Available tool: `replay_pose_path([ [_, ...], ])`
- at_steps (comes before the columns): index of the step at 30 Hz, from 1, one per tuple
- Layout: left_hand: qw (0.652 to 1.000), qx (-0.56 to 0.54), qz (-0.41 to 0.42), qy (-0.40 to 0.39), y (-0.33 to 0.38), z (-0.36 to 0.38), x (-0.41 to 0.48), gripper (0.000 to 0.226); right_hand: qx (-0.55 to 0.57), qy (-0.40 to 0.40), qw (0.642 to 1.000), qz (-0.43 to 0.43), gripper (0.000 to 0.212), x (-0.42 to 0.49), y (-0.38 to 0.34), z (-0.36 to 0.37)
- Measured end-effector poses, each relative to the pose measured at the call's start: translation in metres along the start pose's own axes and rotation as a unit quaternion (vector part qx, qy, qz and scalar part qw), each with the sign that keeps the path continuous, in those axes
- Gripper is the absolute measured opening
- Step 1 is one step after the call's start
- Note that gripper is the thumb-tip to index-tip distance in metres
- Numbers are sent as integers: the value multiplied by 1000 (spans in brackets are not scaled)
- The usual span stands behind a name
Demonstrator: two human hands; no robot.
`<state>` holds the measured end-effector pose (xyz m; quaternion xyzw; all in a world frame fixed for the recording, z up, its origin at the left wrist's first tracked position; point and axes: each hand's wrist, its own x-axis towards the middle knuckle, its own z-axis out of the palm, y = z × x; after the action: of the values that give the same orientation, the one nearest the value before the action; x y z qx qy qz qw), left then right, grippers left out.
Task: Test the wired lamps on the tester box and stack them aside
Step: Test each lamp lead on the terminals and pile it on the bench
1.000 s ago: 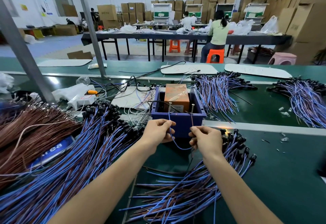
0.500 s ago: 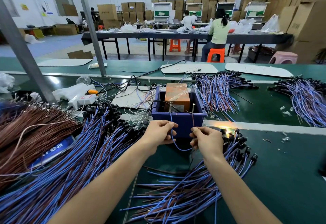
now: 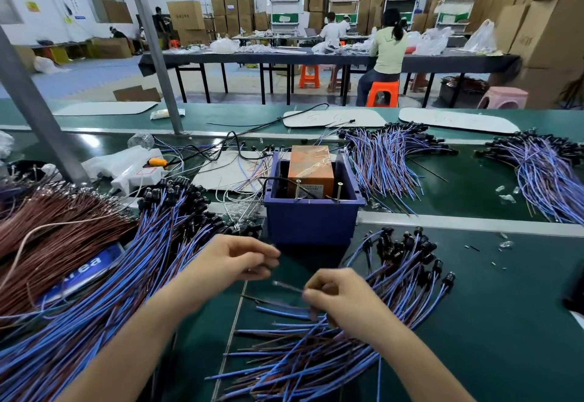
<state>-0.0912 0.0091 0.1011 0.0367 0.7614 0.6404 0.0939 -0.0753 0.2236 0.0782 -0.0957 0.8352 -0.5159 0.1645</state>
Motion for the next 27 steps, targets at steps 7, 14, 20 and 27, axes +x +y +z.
replay_pose_path([
  [7, 756, 648, -31, 90, -62, -29, 20, 38, 0, -128, 992, 1, 11, -8, -16, 23],
  [14, 683, 710, -7, 169, -61, -14, 25, 10, 58, -125, 990, 15, 14, -13, -11, 15],
  [20, 687, 694, -32, 213, -69, -13, 38, 18, 118, -107, 987, 38, 16, -15, -7, 10],
  [27, 750, 624, -14, 218, -67, -12, 45, 19, 164, -88, 982, 38, 17, -11, -6, 15],
])
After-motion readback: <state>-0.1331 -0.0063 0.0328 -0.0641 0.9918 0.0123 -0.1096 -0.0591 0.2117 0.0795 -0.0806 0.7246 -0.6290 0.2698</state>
